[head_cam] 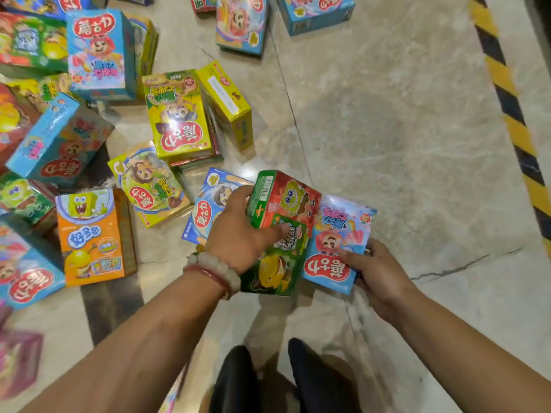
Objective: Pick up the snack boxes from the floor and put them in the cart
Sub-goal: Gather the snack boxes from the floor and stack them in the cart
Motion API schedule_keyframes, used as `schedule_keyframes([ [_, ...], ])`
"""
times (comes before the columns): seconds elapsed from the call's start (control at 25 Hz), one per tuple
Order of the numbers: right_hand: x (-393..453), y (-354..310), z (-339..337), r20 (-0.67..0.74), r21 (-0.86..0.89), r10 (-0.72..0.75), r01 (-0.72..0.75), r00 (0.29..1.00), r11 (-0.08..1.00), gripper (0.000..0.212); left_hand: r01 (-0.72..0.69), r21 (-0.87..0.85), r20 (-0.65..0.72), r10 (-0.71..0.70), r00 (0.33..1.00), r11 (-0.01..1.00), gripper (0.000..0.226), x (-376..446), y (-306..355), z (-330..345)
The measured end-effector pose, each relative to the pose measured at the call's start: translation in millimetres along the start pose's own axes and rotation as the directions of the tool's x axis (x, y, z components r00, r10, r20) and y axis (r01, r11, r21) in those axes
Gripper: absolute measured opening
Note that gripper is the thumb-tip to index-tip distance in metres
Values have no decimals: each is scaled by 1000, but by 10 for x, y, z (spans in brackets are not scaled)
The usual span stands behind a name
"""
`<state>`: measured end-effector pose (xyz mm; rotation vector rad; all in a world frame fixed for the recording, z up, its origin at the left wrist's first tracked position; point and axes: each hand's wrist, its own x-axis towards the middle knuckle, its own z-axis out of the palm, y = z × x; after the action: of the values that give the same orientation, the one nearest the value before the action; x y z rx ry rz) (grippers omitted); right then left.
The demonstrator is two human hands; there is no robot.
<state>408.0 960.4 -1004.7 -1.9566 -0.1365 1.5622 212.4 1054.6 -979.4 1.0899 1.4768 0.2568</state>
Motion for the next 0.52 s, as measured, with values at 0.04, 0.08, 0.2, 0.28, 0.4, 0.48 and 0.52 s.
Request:
schedule_keyframes([
  [0.04,-172,-103,-26,5,-2,16,-16,1000,1000,18,15,-67,-15,-16,1000,998,61,-142,98,-78],
  [0.08,-374,-224,-61,1,-7,23,-23,1000,1000,17,17,-127,-27,-21,999,992,54,-303,217,-168],
  [0.2,-934,-622,-153,-10,-10,-20,20,1000,1000,31,17,-256,-51,-31,998,967,59,-775,673,-423],
  [0.28,-1432,-985,-187,-6,-10,-74,74,997,997,38,1,-346,-88,-34,995,938,72,-1188,1079,-617],
  [0.4,-2297,-1566,-258,39,-29,-145,147,989,989,35,-38,-458,-137,-28,990,888,72,-1906,1760,-926],
  [0.48,-2983,-2021,-316,68,-43,-204,207,977,977,33,-69,-456,-124,14,992,887,82,-2435,2301,-1150],
  [0.52,-3331,-2233,-356,89,-56,-237,242,967,969,33,-78,-451,-123,25,992,889,84,-2710,2562,-1258],
])
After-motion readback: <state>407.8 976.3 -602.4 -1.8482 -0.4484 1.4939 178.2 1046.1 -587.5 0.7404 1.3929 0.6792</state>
